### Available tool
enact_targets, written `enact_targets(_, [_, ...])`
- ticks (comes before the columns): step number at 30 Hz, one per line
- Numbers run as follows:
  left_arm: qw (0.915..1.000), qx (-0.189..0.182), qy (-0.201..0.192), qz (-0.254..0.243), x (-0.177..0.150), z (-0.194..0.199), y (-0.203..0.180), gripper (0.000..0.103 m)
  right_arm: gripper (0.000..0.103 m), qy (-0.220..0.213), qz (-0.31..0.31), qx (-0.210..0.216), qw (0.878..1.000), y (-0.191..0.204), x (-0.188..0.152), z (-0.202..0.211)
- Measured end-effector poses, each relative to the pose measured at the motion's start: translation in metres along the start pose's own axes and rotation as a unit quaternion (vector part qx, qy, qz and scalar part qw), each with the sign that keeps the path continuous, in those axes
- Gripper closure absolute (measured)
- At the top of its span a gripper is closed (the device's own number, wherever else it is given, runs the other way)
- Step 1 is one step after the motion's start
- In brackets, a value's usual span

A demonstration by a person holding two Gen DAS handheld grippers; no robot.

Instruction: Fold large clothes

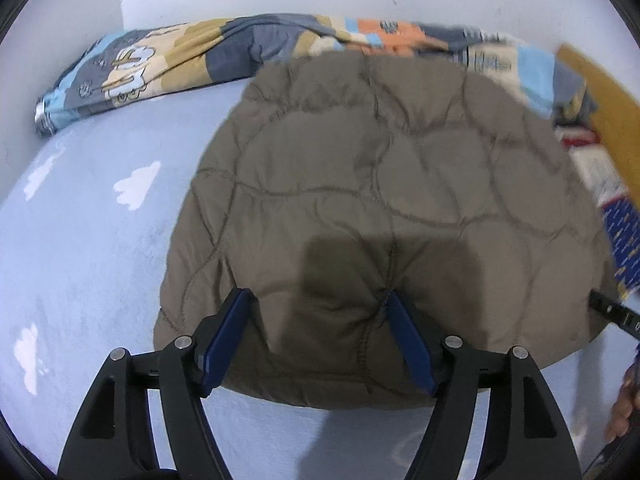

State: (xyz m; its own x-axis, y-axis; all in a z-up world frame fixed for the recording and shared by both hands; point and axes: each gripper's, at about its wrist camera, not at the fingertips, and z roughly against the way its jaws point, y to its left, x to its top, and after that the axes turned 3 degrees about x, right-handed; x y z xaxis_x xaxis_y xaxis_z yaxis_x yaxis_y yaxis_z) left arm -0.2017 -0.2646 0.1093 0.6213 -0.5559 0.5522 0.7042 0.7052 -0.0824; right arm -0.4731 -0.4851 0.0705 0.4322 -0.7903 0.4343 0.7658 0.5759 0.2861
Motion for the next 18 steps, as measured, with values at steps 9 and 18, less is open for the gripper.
enact_targets(9, [0.9813,-0.043,0.047,0.182,-0.002,0.004,0.084,0.031,0.031,-0.053,-0.14,0.035,0.988,-0.07,0.012,0.055])
enact_targets(18, [0.9276,-0.113,0.071,0.349,-0.041,-0.015,0.124,0.031,0.02,-0.032,-0.336,0.086,0.937,-0.149,-0.017,0.034])
